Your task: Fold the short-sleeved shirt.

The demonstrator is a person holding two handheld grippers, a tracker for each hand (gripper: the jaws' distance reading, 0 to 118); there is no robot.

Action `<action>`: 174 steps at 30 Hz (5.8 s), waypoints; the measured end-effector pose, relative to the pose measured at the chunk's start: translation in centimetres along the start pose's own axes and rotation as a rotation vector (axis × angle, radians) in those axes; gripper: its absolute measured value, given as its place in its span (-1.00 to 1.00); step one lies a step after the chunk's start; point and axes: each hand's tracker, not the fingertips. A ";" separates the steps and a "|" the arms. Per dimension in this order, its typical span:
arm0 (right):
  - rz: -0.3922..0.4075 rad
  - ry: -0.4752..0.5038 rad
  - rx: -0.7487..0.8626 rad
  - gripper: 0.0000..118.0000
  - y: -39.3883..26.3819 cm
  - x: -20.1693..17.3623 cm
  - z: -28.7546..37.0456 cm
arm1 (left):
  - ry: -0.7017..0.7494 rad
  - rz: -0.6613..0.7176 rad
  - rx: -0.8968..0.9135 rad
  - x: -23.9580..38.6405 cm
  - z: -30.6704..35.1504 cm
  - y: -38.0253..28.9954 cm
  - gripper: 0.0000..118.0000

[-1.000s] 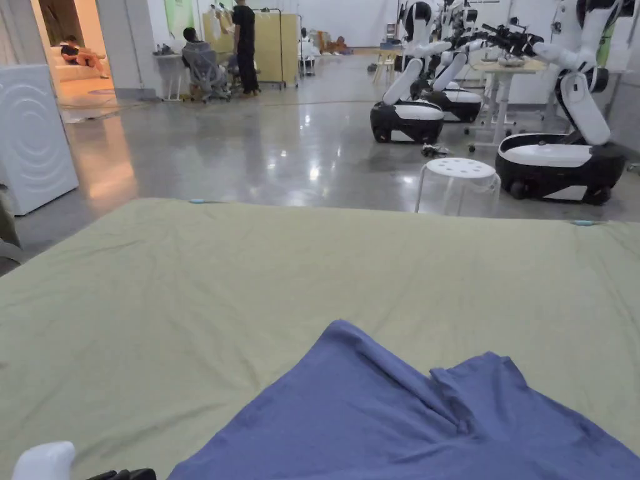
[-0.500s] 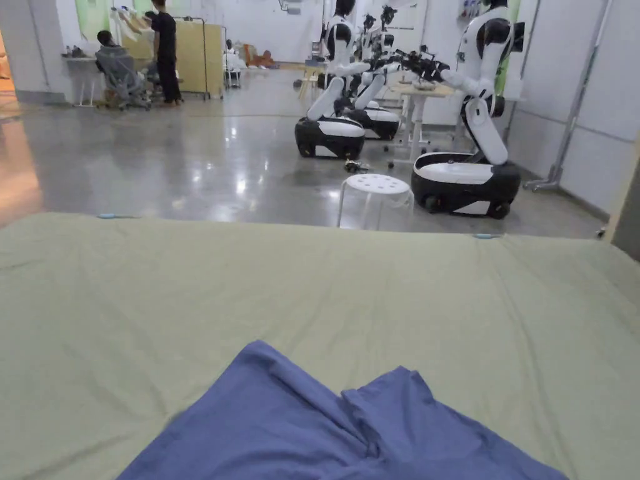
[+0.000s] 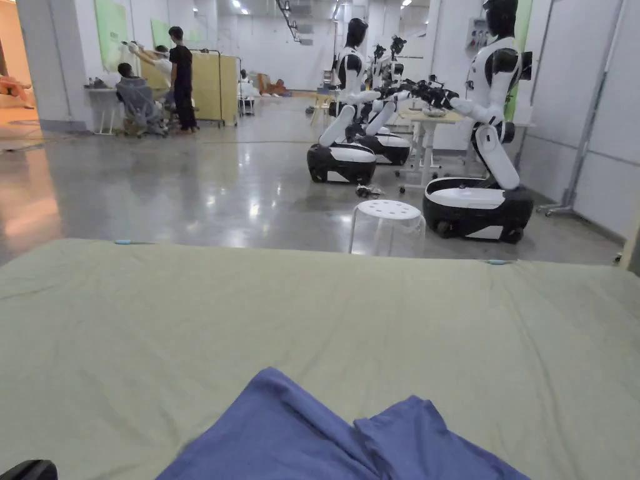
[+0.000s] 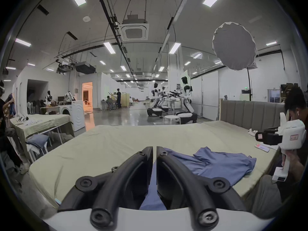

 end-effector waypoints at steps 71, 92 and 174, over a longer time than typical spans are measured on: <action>-0.043 0.014 -0.703 -0.96 0.7 13.8 -27.3 | 0.047 0.304 -0.624 -8.7 -10.2 -10.7 -0.87; -0.078 -0.203 -0.031 -0.96 27.3 17.9 -17.4 | 0.030 0.082 -0.046 -7.3 -25.8 20.9 -0.90; -0.216 -0.167 -0.245 0.17 -4.4 10.1 1.5 | -0.020 0.003 -0.207 -3.5 -1.5 -3.4 -0.21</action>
